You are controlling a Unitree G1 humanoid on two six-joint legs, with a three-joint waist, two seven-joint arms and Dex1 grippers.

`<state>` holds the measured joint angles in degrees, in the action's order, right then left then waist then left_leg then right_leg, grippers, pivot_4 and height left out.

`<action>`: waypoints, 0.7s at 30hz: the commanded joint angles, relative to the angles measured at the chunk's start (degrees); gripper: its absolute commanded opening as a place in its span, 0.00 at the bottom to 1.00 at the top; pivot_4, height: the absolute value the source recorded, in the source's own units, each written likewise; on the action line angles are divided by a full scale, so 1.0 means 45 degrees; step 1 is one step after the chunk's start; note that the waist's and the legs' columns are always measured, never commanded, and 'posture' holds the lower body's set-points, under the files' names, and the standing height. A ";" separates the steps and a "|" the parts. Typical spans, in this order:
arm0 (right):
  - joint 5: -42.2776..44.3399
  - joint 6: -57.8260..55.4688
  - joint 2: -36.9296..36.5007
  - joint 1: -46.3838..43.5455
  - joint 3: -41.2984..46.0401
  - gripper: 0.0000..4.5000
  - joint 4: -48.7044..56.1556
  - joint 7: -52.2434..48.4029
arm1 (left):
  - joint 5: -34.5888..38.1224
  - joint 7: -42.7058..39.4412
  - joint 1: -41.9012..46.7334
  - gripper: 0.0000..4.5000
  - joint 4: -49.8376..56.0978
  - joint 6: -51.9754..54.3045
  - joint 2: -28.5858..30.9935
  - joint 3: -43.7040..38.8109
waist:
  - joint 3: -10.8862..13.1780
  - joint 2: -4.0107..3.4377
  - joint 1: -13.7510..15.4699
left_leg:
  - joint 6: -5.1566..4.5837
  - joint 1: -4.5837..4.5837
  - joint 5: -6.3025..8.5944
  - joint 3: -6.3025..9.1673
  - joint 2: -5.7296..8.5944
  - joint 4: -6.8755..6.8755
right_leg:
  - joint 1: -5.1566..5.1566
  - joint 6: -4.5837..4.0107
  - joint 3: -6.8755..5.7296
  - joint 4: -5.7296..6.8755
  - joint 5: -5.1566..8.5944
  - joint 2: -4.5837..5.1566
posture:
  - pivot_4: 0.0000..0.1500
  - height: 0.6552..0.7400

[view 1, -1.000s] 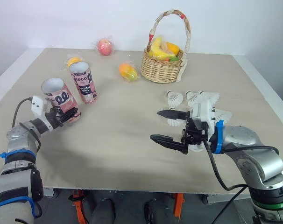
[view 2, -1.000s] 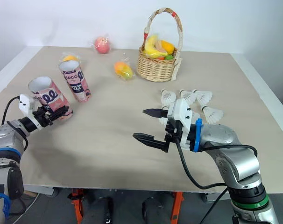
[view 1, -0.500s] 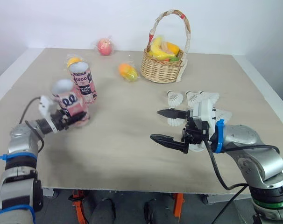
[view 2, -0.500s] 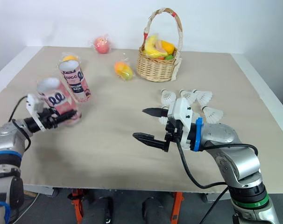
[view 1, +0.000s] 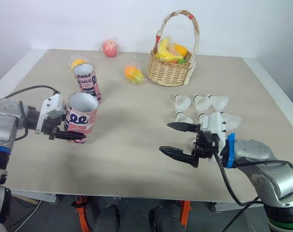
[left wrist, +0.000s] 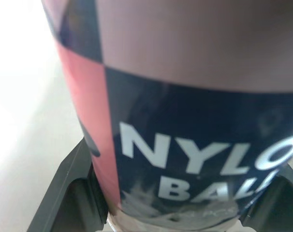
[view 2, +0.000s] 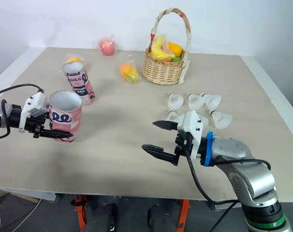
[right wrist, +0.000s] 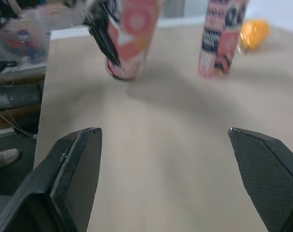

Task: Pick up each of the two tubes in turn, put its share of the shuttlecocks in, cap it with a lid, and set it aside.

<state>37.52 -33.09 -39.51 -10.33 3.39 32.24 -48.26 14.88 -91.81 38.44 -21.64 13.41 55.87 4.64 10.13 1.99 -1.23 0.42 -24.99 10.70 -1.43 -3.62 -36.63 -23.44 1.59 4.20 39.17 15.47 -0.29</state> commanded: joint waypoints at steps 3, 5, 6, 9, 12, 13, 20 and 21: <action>-0.0673 0.0057 0.0336 0.0512 0.0537 1.00 0.0349 0.1598 | -0.0188 -0.0153 0.0453 0.64 0.0059 -0.1072 -0.0038 0.0964 | 0.0002 -0.0003 0.0000 | -0.0001 0.0001 -0.0001 0.0001 -0.0005 -0.0003 | -0.0004 0.0000 -0.0002 0.0002 -0.0002 -0.0006 | 1.00 0.99; -0.0964 -0.0322 0.0696 0.0525 0.0497 1.00 0.0299 0.2610 | -0.0435 -0.0153 0.0513 0.64 -0.0134 -0.1593 -0.0168 0.1361 | 0.0001 -0.0002 -0.0002 | -0.0012 0.0007 -0.0008 0.0003 -0.0010 -0.0009 | -0.0001 0.0023 -0.0003 0.0003 -0.0003 -0.0015 | 1.00 0.99; -0.1029 -0.0501 0.0838 0.0600 0.0469 1.00 0.0427 0.2986 | -0.0472 -0.0153 0.0519 0.64 -0.0142 -0.1720 -0.0253 0.1544 | 0.0001 -0.0001 -0.0003 | -0.0017 0.0007 -0.0012 0.0003 -0.0013 -0.0008 | -0.0001 0.0026 -0.0001 0.0003 -0.0005 -0.0021 | 1.00 0.99; -0.1381 -0.1156 0.1282 0.0753 0.0136 1.00 0.0929 0.4185 | -0.0577 -0.0153 0.0754 0.64 -0.0436 -0.2035 -0.0641 0.1952 | 0.0001 -0.0006 0.0000 | -0.0019 0.0006 -0.0013 0.0002 -0.0016 -0.0009 | -0.0004 0.0020 0.0004 0.0009 -0.0009 -0.0025 | 1.00 0.99; -0.1987 -0.1693 0.1749 0.0485 -0.0449 1.00 0.0879 0.5238 | -0.0714 -0.0153 0.1097 0.64 -0.0835 -0.2389 -0.0853 0.2389 | 0.0000 -0.0006 0.0000 | -0.0019 0.0003 -0.0013 0.0004 -0.0014 -0.0009 | -0.0003 0.0018 0.0003 0.0009 -0.0009 -0.0025 | 1.00 0.99; -0.2176 -0.1785 0.1911 0.0363 -0.0607 1.00 0.0776 0.5494 | -0.0786 -0.0153 0.1197 0.64 -0.0987 -0.2561 -0.0898 0.2513 | 0.0000 -0.0007 0.0000 | -0.0019 0.0003 -0.0013 0.0003 -0.0012 -0.0010 | -0.0003 0.0019 0.0005 0.0009 -0.0009 -0.0024 | 1.00 0.99; -0.4003 -0.1902 0.3117 -0.0977 -0.1571 1.00 -0.1209 0.7089 | -0.0858 -0.0153 0.1837 0.64 -0.1467 -0.3113 -0.1056 0.3561 | -0.0010 -0.0020 0.0019 | -0.0039 0.0004 -0.0026 0.0003 -0.0004 -0.0028 | 0.0008 0.0045 0.0008 0.0010 -0.0020 -0.0021 | 1.00 0.99; -0.4190 -0.1860 0.3235 -0.1120 -0.1621 1.00 -0.1456 0.7201 | -0.0855 -0.0153 0.1871 0.64 -0.1434 -0.3131 -0.1027 0.3689 | -0.0010 -0.0021 0.0020 | -0.0042 0.0003 -0.0028 0.0002 -0.0003 -0.0030 | 0.0009 0.0049 0.0011 0.0009 -0.0023 -0.0020 | 1.00 0.99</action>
<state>20.12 -42.03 -25.31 -14.25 -4.15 26.11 -17.11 11.20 -92.54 46.58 -28.40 -0.15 51.33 19.50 10.08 1.89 -1.14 0.23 -24.99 10.57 -1.42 -3.62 -36.80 -23.39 1.83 4.26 39.21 15.35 -0.37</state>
